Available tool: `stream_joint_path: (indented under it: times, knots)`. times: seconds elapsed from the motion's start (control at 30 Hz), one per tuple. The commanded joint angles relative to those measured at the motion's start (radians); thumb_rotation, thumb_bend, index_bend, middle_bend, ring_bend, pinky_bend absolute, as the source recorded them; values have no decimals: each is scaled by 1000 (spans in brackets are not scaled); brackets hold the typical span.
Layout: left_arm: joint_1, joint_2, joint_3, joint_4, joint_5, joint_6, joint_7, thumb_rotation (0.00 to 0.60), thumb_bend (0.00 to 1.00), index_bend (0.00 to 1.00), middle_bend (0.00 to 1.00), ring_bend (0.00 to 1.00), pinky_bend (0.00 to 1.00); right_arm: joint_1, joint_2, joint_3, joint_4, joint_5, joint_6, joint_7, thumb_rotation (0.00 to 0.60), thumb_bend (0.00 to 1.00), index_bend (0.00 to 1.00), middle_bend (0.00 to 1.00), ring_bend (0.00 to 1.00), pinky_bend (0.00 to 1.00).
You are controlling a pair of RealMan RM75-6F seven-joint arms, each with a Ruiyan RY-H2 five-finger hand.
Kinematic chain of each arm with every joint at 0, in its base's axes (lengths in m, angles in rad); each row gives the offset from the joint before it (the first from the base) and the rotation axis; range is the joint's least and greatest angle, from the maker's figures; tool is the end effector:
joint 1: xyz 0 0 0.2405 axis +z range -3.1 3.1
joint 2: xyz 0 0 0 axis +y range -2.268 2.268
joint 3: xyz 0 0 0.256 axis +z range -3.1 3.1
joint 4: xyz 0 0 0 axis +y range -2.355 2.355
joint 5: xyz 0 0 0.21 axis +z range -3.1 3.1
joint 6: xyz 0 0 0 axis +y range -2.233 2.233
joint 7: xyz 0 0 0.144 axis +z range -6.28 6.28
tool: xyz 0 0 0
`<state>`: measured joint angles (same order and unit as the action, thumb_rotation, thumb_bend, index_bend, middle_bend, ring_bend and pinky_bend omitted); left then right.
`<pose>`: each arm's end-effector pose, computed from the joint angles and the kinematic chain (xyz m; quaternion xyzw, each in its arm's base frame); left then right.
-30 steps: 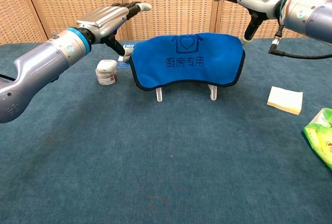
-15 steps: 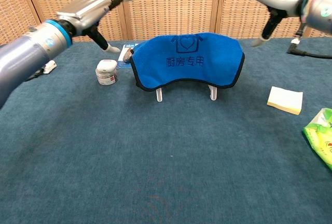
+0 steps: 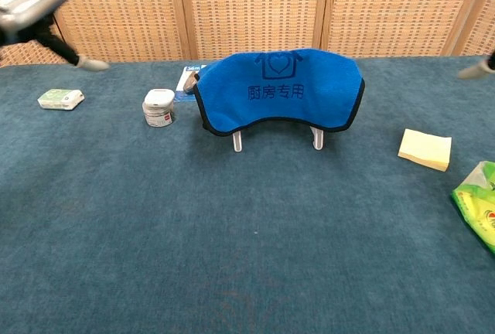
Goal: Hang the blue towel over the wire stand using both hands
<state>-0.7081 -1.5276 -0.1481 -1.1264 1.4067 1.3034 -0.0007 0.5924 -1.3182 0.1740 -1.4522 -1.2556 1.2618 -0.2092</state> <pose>-0.1883 0.3813 0.0656 -0.6730 -0.2361 -0.4958 0.4955 -0.2138 -0.3503 0.1089 0.6542 -0.2868 0.4251 0.5559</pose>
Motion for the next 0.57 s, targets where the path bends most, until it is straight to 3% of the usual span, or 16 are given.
stream_joint_path:
  times: [0.03,0.37,0.57]
  knots:
    - [163,134,60,-208,-6,138,80,600,42,0,0,0,0,-104,36,-66,-70,-83,114,60,600,0,0,0,0,0]
    - [406,218,154,-480,-30,344,259,600,0,0,0,0,0,-280,56,-159,-155,-181,280,133,600,0,0,0,0,0]
    - [492,226,211,-504,69,429,229,600,0,0,0,0,0,-358,77,-197,-236,-237,360,102,600,0,0,0,0,0]
